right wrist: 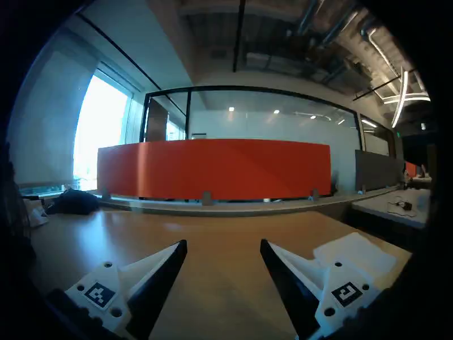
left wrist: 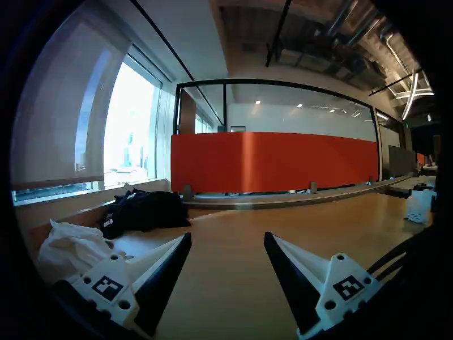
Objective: Fold towel
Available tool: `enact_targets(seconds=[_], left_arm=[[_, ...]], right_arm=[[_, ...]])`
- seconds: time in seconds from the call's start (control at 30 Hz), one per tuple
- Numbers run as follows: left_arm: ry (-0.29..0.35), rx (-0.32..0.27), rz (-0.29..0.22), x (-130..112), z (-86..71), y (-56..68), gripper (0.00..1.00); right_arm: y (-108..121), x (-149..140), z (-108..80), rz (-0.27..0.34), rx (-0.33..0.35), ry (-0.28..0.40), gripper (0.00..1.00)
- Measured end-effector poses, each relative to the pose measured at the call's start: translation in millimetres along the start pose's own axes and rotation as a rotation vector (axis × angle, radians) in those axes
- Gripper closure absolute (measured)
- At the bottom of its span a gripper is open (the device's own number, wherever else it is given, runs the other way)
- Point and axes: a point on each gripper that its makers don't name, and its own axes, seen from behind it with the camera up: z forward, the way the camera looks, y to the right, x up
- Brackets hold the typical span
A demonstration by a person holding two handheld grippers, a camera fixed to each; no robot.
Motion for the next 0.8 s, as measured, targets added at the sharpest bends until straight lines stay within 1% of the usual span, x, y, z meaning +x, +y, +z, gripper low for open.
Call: enact_targets(seconds=[0.8], left_arm=[[-0.001,0.000,-0.002,2.1,-0.4,-2.7,0.05]], right_arm=[[0.9,0.3,-0.8,0.000,0.000,0.000,0.00]])
